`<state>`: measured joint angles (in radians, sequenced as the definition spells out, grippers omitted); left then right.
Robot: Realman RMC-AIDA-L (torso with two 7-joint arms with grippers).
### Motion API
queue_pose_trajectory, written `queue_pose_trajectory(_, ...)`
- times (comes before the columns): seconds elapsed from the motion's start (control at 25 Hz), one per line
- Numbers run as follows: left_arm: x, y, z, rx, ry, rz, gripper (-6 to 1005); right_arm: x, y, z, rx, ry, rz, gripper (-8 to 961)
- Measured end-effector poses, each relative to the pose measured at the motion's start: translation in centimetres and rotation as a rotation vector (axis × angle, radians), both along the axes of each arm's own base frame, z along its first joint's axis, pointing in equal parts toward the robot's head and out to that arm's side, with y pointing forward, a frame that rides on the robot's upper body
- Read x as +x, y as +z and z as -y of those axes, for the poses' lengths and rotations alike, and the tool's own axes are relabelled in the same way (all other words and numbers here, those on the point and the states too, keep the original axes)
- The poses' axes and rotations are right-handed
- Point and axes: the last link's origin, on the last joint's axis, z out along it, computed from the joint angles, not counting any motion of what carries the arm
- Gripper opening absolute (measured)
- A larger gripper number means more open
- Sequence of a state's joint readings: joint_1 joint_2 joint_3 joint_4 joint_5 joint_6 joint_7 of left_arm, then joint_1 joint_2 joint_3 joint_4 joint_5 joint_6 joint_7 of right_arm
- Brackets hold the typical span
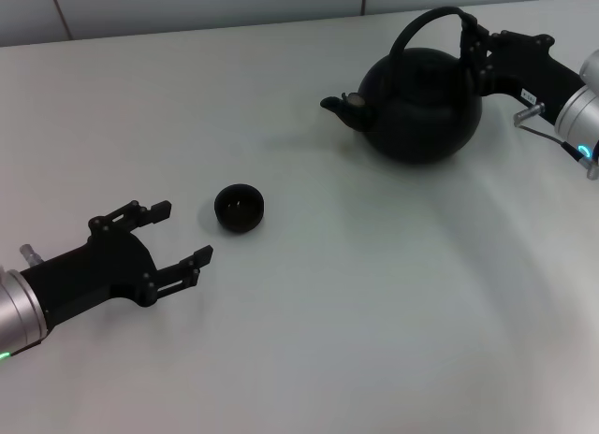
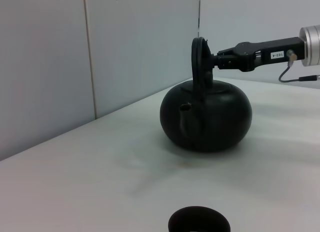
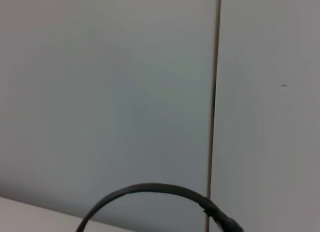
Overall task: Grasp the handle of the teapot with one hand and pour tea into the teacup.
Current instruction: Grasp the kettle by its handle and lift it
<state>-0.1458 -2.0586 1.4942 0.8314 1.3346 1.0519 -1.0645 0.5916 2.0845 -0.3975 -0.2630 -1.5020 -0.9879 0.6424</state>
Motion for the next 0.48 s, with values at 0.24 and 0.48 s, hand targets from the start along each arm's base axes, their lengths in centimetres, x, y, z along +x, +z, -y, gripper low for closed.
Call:
queue_pose_trajectory(0.24,0.1,0.0,0.3,-0.009,-0.007,0.010,802,-0.7,0.3,0.2,0.028,0.054,-0.020,66)
queue_pose_trajectory(0.48,0.1,0.1,0.3,-0.011,-0.009,0.012,802,-2.0,1.0,0.4,0.051,0.162,-0.024,66)
